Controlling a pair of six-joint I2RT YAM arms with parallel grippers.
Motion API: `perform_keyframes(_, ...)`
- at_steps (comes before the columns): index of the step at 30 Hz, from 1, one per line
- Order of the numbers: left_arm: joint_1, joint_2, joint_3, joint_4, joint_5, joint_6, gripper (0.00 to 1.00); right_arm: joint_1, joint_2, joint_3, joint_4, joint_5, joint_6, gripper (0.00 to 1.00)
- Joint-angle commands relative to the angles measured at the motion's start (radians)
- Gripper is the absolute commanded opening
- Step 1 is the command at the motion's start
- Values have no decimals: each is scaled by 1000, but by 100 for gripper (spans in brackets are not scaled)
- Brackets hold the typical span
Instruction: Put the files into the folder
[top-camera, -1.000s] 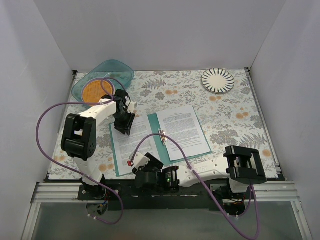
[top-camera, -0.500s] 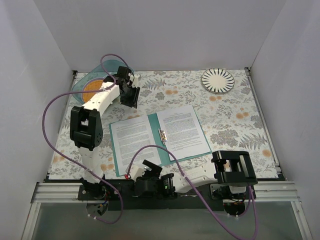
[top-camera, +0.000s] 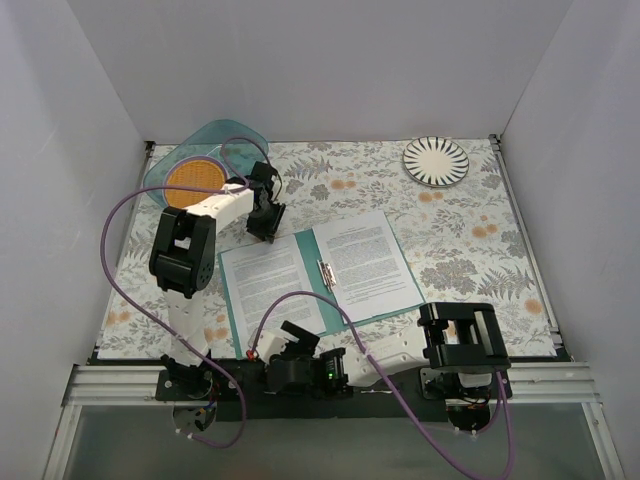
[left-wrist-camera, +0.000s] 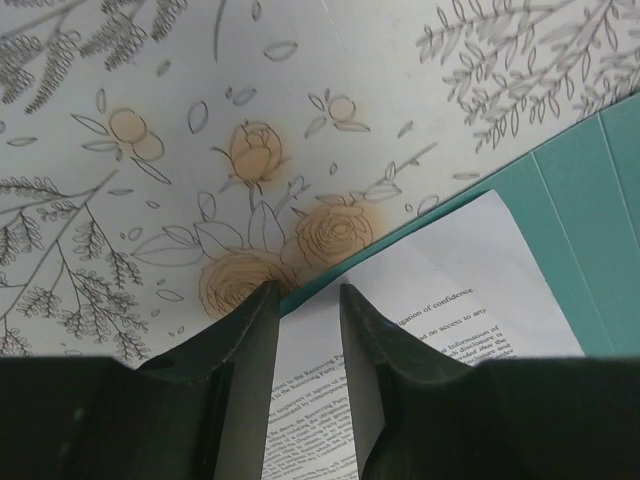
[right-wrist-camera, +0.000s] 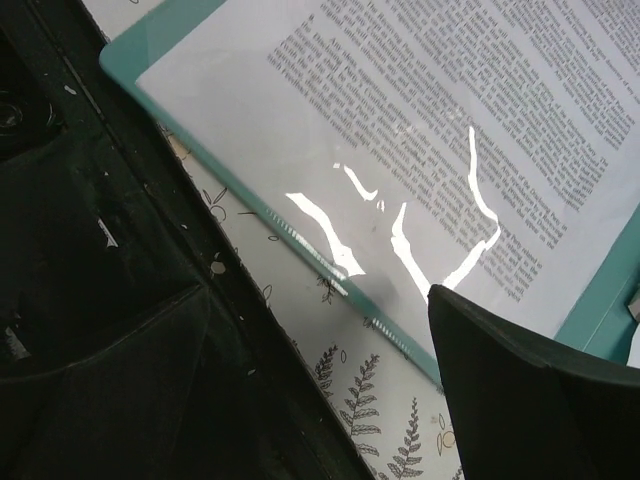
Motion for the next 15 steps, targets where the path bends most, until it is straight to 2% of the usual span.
perform_keyframes(1, -31, -72, -124, -15, -17, 27, 30, 4, 24, 11, 19, 10, -6, 98)
perform_keyframes(6, -50, -141, -240, 2, -14, 30, 29, 4, 32, 8, 20, 17, -1, 97)
perform_keyframes(12, -50, -145, -250, -1, -15, 34, 29, 5, 49, 8, 10, 37, -13, 93)
perform_keyframes(15, -50, -139, -239, -12, -5, 34, 29, 24, 62, -5, 3, 96, -9, 88)
